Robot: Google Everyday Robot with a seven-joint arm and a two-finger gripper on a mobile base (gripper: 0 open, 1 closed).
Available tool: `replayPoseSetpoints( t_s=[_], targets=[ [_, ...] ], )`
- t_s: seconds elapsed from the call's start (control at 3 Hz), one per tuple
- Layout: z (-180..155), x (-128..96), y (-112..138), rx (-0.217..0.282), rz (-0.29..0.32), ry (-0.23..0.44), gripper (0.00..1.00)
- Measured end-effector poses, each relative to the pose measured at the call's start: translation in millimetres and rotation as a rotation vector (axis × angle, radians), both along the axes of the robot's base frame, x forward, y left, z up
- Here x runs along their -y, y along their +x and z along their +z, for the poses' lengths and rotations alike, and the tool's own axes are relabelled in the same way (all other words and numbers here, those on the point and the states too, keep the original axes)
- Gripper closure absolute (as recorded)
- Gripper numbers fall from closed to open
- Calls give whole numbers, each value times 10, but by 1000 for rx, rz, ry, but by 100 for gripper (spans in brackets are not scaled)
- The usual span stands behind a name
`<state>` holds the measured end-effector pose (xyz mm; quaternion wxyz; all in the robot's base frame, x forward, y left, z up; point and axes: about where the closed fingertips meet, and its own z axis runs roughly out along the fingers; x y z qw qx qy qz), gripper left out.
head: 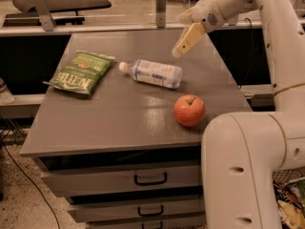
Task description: Knock blue plastic bottle over
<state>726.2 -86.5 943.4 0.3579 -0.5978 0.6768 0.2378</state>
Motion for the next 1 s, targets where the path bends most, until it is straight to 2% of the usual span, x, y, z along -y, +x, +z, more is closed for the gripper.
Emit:
replayPoseSetpoints(
  t_s=[0.33,0.67,1.0],
  targets=[
    [396,549,16,81,-125,138,0],
    [758,1311,-94,169,-260,253,0],
    [754,1292,-87,168,-258,253,0]
  ],
)
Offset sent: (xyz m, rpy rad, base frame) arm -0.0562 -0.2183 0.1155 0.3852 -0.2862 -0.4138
